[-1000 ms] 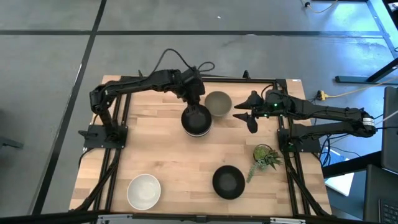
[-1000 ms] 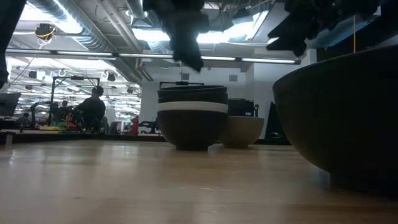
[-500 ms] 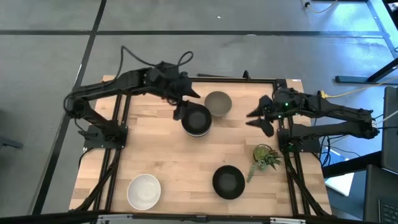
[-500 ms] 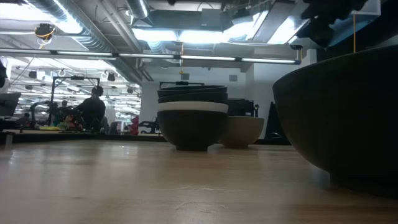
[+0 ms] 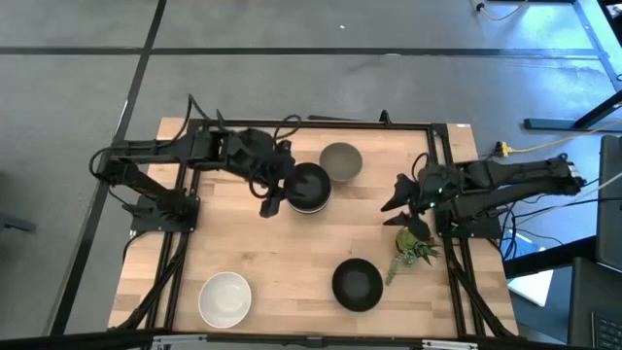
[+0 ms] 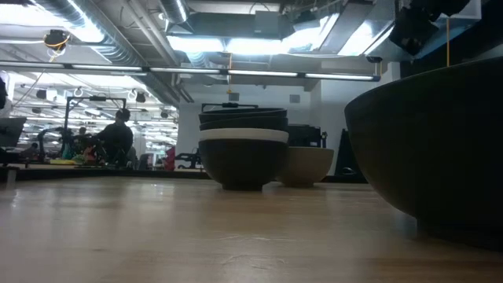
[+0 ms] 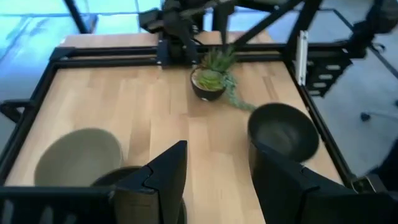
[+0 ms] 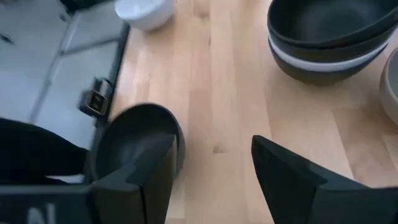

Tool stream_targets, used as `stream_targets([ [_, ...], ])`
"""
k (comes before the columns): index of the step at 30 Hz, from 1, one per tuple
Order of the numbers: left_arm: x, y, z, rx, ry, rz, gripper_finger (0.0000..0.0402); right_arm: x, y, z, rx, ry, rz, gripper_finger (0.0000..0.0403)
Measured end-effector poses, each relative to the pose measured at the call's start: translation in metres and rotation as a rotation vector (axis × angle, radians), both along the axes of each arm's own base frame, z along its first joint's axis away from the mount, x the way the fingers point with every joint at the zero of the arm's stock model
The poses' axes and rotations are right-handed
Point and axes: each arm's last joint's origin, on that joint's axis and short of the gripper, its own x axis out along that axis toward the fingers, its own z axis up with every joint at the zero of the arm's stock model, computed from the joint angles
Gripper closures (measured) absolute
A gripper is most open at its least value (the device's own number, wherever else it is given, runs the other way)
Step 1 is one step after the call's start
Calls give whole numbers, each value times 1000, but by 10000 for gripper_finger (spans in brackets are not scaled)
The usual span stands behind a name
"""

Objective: Nest bowls inside each other
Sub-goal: Stack the black bowl on the black bowl

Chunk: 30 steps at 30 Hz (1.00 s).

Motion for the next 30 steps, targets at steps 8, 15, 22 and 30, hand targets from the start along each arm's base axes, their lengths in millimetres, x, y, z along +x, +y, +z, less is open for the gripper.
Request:
stream_targets([
  [8,-24,0,-37,-54,-122,73,236,15,31,-21,-99,118,-32,192],
  [15,-69,4,-73,-79,-135,190,236,30,52,-45,-62,254,-78,192],
  [22,-98,-1,-97,-104,-196,170,236,56,76,-65,21,252,-107,192],
  [30,-109,-8,-113,-145,-174,140,236,73,98,-83,51,308,-127,192],
])
